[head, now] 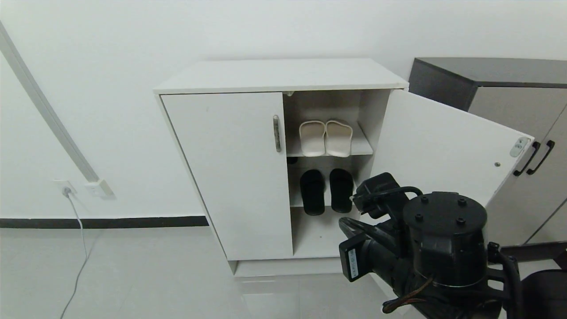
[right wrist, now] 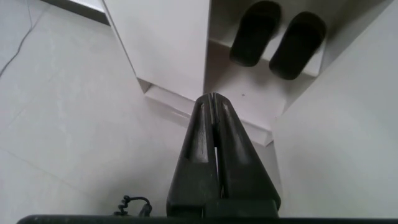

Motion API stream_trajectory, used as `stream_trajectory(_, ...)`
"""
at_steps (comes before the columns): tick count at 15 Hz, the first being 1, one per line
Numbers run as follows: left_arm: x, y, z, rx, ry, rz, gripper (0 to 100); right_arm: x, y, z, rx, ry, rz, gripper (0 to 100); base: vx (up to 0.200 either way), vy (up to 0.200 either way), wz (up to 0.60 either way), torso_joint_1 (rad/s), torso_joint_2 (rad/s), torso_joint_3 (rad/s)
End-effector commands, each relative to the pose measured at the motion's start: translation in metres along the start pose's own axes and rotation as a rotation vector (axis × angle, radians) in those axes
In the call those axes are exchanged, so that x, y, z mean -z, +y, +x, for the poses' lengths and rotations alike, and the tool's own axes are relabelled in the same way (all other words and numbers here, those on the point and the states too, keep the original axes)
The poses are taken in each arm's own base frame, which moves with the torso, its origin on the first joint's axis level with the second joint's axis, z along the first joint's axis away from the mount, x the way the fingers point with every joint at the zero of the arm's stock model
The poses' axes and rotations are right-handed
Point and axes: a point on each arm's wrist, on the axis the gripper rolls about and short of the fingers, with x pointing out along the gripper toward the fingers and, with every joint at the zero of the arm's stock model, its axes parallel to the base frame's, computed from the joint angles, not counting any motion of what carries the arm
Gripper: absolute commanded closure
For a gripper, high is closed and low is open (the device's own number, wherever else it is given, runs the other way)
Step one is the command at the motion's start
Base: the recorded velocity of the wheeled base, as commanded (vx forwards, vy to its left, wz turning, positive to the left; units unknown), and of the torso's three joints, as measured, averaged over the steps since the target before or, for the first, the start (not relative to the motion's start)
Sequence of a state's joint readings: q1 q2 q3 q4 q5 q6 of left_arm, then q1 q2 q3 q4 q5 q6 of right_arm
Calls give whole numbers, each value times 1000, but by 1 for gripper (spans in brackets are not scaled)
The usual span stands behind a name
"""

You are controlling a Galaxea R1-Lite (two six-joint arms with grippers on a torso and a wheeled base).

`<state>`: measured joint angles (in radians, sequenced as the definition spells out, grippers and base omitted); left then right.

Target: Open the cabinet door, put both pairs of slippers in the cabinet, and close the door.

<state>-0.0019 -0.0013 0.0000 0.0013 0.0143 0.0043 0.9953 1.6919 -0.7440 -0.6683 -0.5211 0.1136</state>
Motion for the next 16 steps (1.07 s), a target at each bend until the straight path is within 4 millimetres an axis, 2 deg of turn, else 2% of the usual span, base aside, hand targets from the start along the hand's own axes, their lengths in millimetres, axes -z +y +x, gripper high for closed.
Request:
stream_trajectory(1, 0, 0, 0, 0, 2, 0, 100, 0, 0, 0, 0, 1, -1, 100, 0, 0, 0, 119, -461, -349)
stream_trajectory(7, 0, 0, 0, -1, 2, 0, 100, 0, 0, 1, 2, 1, 0, 100, 0, 0, 0, 147, -473, -328)
stream_trajectory(16, 0, 0, 0, 0, 2, 0, 100, -1, -4, 2, 15, -1, 4, 100, 0, 0, 0, 206, -515, -319)
